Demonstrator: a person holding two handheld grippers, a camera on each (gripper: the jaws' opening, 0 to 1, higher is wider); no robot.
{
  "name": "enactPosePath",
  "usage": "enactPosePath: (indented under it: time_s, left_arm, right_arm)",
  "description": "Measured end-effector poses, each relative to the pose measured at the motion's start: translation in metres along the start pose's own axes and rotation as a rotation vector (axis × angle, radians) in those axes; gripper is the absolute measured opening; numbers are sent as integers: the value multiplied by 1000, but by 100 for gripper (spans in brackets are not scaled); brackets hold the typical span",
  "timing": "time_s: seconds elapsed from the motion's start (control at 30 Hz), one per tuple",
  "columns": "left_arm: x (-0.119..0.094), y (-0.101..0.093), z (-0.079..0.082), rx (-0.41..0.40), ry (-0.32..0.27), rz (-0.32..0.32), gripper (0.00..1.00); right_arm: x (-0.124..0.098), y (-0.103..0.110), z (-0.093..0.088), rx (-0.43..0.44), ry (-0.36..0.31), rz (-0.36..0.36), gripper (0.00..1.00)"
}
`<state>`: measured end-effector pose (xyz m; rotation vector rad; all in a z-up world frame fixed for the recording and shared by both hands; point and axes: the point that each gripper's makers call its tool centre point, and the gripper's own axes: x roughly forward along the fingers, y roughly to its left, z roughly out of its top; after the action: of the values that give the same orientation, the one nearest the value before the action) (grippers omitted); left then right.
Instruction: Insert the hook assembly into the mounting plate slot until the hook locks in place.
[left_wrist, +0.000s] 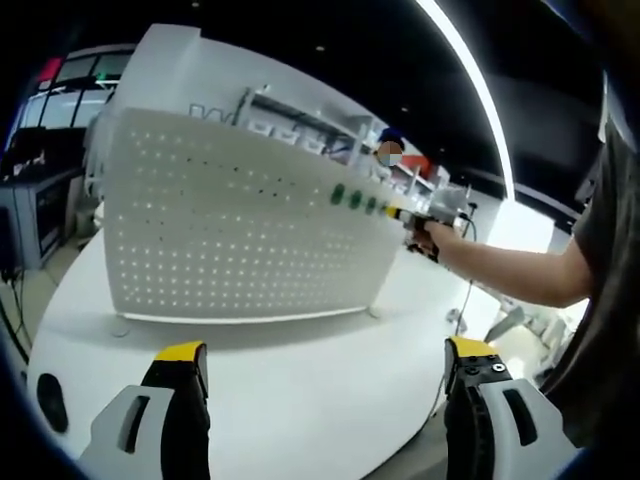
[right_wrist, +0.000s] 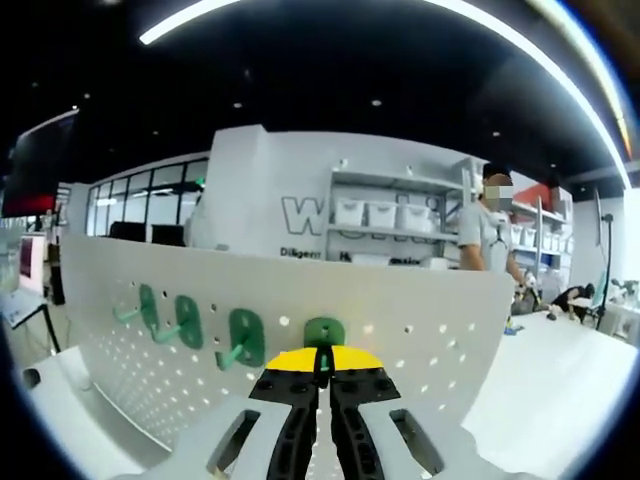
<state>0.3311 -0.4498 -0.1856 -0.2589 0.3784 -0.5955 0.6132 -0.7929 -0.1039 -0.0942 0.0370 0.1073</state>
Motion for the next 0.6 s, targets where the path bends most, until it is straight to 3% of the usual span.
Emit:
enactPosePath:
  time_s: [0.6]
  left_arm:
    - [-12,4,1,7,-21,11,100]
  right_arm:
    - [-1,5,0,-13,44,-9,6]
